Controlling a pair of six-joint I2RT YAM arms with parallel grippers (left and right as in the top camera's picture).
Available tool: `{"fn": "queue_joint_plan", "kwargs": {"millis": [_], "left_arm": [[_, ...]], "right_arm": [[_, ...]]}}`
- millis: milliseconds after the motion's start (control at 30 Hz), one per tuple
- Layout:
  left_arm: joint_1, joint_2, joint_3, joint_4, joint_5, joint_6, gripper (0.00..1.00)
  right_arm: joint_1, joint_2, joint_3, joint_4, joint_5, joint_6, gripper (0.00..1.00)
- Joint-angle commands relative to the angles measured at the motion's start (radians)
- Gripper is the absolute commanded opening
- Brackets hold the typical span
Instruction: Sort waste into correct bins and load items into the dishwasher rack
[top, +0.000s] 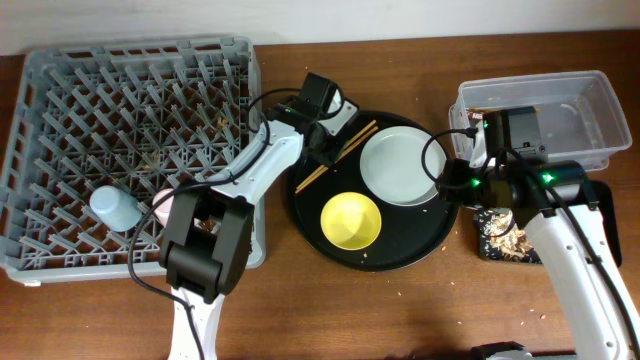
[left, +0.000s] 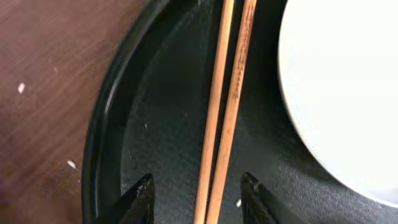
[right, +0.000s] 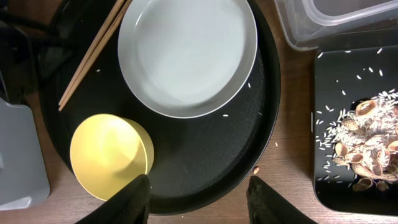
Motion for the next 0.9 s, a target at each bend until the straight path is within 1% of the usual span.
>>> {"fn": "queue_joint_plan", "kwargs": {"millis": [0,67,133,167,200,233,267,333,367,433,467,500,533,567,667,800,867], "left_arm": [[-0.015,0.051,0.005,0.034,-0.003,0.022,0.44],[-0.017,0.095,0.005,0.029,-0.004,0.022,0.42],[-0.017,0.109,0.005,0.050,-0.004,0.022,0.32],[-0.017,0.112,0.005,0.050,-0.004,0.022,0.29],[-0.019,0.114,0.005,0.047,-0.003,0.022,0.28],[-0.023,0.104,0.016,0.024,0.003,0.021,0.30],[-0.023,0.084,0.034,0.000,0.003,0.021,0.34],[-0.024,0.020,0.050,-0.016,0.003,0.019,0.49],[-0.025,0.019,0.047,-0.016,-0.009,0.027,0.53],[-0.025,0.045,0.035,-0.009,-0.096,0.030,0.43],[-0.025,0.070,0.035,0.000,-0.111,0.030,0.38],[-0.026,0.094,0.035,0.003,-0.111,0.029,0.28],[-0.026,0.096,0.036,0.003,-0.108,0.028,0.27],[-0.025,0.085,0.039,0.000,-0.105,0.005,0.27],[-0.025,0.061,0.038,-0.008,-0.097,0.003,0.28],[-0.027,0.135,0.037,-0.007,-0.097,0.003,0.28],[-0.030,0.142,0.038,-0.010,-0.093,0.003,0.28]], "right_arm": [[-0.003,0.003,0.003,-0.001,-0.003,0.005,0.51],[-0.003,0.003,0.003,-0.001,-0.003,0.005,0.51],[-0.003,0.003,0.003,-0.001,-0.005,0.005,0.51],[-0.003,0.003,0.003,-0.002,-0.005,0.005,0.51],[-0.003,0.003,0.003,-0.002,-0.005,0.005,0.51],[-0.003,0.003,0.003,-0.005,-0.005,0.005,0.51],[-0.003,0.003,0.003,-0.008,-0.005,0.005,0.51],[-0.003,0.003,0.003,-0.009,-0.005,0.005,0.51],[-0.003,0.003,0.003,-0.010,-0.005,0.005,0.51],[-0.003,0.003,0.003,-0.011,-0.005,0.005,0.51],[-0.003,0.003,0.003,-0.011,-0.005,0.005,0.51],[-0.003,0.003,0.003,-0.012,-0.005,0.005,0.51],[-0.003,0.003,0.003,-0.012,-0.005,0.005,0.51],[-0.003,0.003,0.003,-0.012,-0.005,0.005,0.51],[-0.003,0.003,0.003,-0.012,-0.005,0.005,0.51],[-0.003,0.003,0.003,-0.012,-0.005,0.005,0.51],[-0.003,0.003,0.003,-0.012,-0.005,0.005,0.51]]}}
